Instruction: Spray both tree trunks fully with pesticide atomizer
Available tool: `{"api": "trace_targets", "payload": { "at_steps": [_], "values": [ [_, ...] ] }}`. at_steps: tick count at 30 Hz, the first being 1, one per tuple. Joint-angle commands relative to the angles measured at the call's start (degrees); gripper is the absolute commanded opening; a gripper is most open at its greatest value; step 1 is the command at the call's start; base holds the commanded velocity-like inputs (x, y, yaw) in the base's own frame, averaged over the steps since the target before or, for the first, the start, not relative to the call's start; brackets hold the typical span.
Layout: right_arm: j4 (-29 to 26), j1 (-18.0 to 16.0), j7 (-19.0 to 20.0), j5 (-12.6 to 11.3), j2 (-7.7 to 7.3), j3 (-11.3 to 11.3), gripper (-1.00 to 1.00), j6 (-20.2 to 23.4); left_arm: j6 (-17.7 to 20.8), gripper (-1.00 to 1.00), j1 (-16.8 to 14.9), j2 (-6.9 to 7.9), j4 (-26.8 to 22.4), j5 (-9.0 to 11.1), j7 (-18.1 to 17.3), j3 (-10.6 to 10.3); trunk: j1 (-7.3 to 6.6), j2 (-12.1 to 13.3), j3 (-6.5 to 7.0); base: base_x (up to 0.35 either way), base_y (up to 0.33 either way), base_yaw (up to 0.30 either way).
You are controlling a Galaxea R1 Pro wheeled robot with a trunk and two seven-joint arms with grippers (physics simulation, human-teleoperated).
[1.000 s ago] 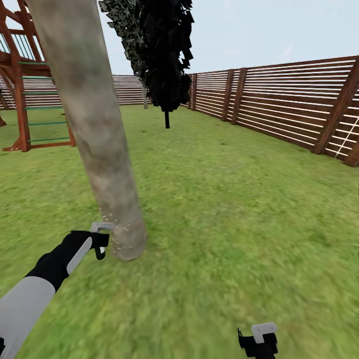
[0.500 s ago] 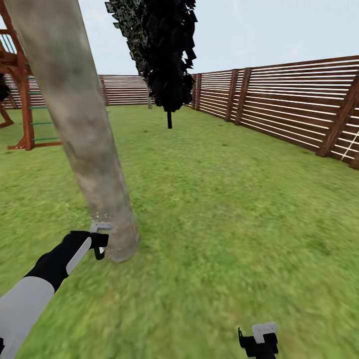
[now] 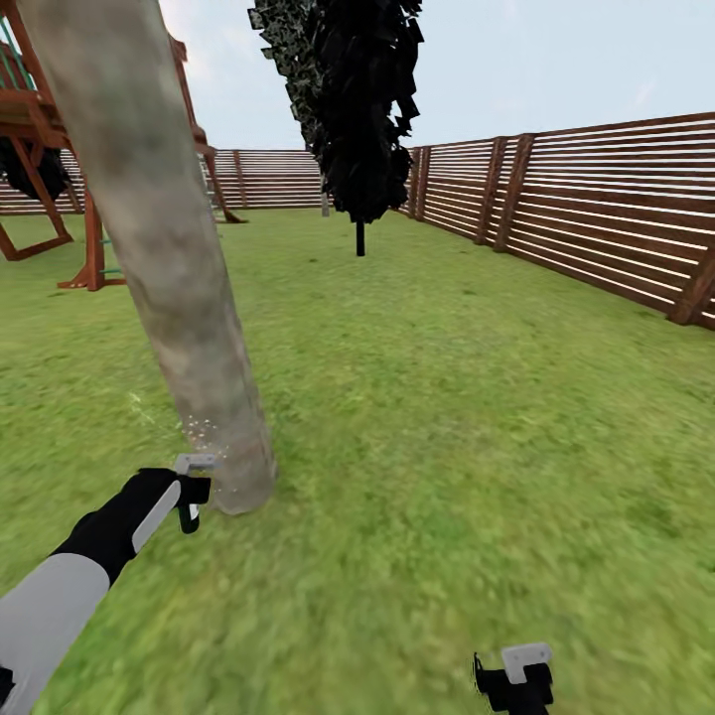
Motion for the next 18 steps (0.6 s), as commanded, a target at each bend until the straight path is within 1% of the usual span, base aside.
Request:
{"api": "trace_targets", "payload": {
  "at_steps": [1, 4, 5, 14, 17, 18],
  "values": [
    [0.00, 0.00, 0.00, 0.00, 0.00, 0.00, 1.00, 0.00, -0.06, -1.00, 0.00, 0.02, -0.01, -0.02, 0.00, 0.02, 0.00, 0.00, 0.00, 0.154, -0.264, 0.000],
    [0.00, 0.00, 0.00, 0.00, 0.00, 0.00, 1.00, 0.00, -0.31, -1.00, 0.00, 0.01, -0.02, -0.02, 0.12, 0.07, 0.00, 0.00, 0.00, 0.125, -0.264, 0.015],
    [0.00, 0.00, 0.00, 0.00, 0.00, 0.00, 1.00, 0.00, -0.47, -1.00, 0.00, 0.00, -0.02, -0.02, 0.21, 0.04, 0.00, 0.00, 0.00, 0.027, -0.270, 0.189],
    [0.00, 0.00, 0.00, 0.00, 0.00, 0.00, 1.00, 0.00, -0.61, -1.00, 0.00, 0.00, -0.18, -0.02, 0.27, 0.32, 0.00, 0.00, 0.00, 0.002, -0.273, 0.264],
    [0.00, 0.00, 0.00, 0.01, -0.06, 0.00, 1.00, 0.00, -0.56, -1.00, 0.00, 0.00, -0.19, -0.02, 0.35, 0.30, 0.00, 0.00, 0.00, 0.000, -0.273, 0.047],
    [0.00, 0.00, 0.00, 0.04, -0.07, 0.00, 1.00, 0.00, -0.55, -1.00, 0.00, 0.00, -0.19, 0.01, 0.91, 0.30, 0.00, 0.00, 0.00, 0.000, -0.273, 0.009]
  ]
}}
